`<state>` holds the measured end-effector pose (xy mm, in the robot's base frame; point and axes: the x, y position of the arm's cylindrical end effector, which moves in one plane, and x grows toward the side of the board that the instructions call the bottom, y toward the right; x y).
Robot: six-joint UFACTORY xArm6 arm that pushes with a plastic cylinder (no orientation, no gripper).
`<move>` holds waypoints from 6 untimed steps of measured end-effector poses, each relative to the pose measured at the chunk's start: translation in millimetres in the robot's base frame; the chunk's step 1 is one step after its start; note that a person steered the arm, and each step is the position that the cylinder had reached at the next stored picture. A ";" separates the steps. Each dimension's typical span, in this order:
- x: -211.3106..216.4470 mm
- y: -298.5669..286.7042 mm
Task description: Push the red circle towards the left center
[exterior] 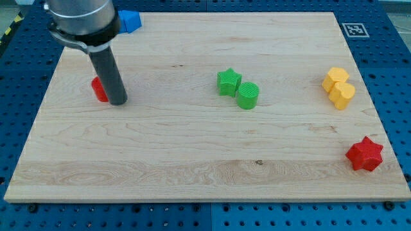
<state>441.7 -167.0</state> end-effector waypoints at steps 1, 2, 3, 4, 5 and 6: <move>1.9 2.7; 28.8 17.6; 34.7 8.2; 18.1 -10.7; -5.2 -15.0; -11.4 -11.1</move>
